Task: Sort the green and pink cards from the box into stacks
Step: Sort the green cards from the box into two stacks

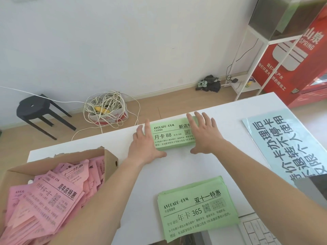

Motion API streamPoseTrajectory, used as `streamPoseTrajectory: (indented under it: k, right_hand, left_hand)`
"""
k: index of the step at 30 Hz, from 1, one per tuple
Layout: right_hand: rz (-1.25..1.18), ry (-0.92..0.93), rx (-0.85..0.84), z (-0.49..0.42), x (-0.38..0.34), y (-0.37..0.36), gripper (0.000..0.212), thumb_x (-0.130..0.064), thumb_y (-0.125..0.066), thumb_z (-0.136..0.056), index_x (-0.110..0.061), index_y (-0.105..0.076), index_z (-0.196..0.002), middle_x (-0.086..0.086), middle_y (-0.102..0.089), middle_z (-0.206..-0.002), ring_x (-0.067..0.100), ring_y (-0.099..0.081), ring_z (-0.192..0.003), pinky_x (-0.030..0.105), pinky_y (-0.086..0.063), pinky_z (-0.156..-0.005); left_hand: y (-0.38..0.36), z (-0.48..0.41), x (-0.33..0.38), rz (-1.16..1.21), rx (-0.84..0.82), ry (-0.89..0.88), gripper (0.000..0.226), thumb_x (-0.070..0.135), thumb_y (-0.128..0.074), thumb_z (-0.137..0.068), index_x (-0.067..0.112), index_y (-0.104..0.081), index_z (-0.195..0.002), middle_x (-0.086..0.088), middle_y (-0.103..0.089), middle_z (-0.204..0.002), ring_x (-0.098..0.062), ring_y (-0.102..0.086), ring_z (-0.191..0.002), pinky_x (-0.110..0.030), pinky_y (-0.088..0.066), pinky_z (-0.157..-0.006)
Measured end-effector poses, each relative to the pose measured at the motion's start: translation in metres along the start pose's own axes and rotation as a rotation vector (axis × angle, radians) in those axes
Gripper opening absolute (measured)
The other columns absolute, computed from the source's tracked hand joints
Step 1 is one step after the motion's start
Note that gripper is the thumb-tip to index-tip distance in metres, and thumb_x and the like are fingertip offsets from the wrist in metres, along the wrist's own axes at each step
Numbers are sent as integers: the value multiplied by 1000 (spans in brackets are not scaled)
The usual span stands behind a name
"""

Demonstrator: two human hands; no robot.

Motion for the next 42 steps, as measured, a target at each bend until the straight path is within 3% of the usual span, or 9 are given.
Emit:
streamPoseTrajectory:
  k: [5,8,12,18,26,30,33,37,42]
  right_hand:
    - [-571,-348,68,31,5,-21,138,-37,-86,-69,-21,18,-158,15,-15,-160,39,-25,-142,49,-36,-110]
    - [-608,-327,44,27,5,-20,132,-27,-84,-71,-23,16,-158,12,-40,-141,36,-39,-131,47,-42,-101]
    - [-563,-339,22,18,13,-17,114,-17,-77,-76,-20,2,-158,15,-48,-126,39,-49,-118,44,-46,-93]
    - [-585,-474,54,29,68,-18,104,-12,-72,-78,-19,-3,-156,16,-48,-124,42,-48,-116,44,-43,-88]
    - [-615,-643,54,55,114,-24,106,-11,-70,-80,-19,4,-157,18,-44,-128,44,-48,-118,48,-44,-93]
    - [-644,-731,57,75,117,-34,112,-14,-74,-77,-15,6,-157,20,-43,-130,43,-48,-115,47,-43,-98]
    - [-708,-809,102,92,108,-42,113,-15,-76,-74,-11,3,-155,19,-42,-130,43,-46,-116,43,-40,-93]
    - [-753,-889,176,113,87,-52,111,-12,-75,-73,-4,0,-154,21,-41,-132,40,-43,-120,40,-36,-98]
    - [-769,-966,222,123,69,-59,100,-6,-68,-82,-6,1,-155,18,-43,-123,32,-39,-98,37,-36,-84]
  left_hand:
    - [-20,8,-18,289,9,120,126,28,-86,-70,12,3,-158,-8,-54,-133,-28,-53,-123,-39,-48,-95]
    - [-19,-1,-9,285,58,97,110,21,-83,-74,10,-10,-156,-5,-64,-122,-28,-60,-114,-36,-50,-84]
    - [-23,-4,1,169,102,50,87,23,-79,-77,9,-28,-147,-9,-68,-115,-34,-63,-106,-35,-46,-74]
    - [-48,-9,61,112,35,-8,99,29,-76,-84,6,-12,-156,-16,-64,-119,-38,-61,-108,-40,-49,-85]
    - [-65,-26,119,85,6,-123,95,26,-71,-85,5,-11,-156,-13,-65,-114,-36,-61,-103,-36,-45,-78]
    - [-67,-31,130,105,-48,-195,93,24,-70,-84,13,-12,-157,-6,-63,-103,-31,-60,-91,-32,-42,-70]
    - [-66,-37,134,138,-86,-238,92,22,-69,-81,22,-16,-155,3,-57,-90,-24,-53,-81,-31,-41,-67]
    - [-63,-46,138,137,-120,-320,94,18,-69,-77,30,-18,-155,4,-64,-97,-25,-60,-88,-32,-47,-70]
    - [-63,-52,141,129,-120,-360,84,20,-67,-79,32,-25,-150,6,-67,-96,-27,-64,-90,-32,-46,-70]
Point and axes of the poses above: each hand's wrist, its own z-axis away from the middle knuckle, its own y-axis out of the back of the hand, x = y × z, the point moved 3 cm from there along -z, towards the middle knuckle
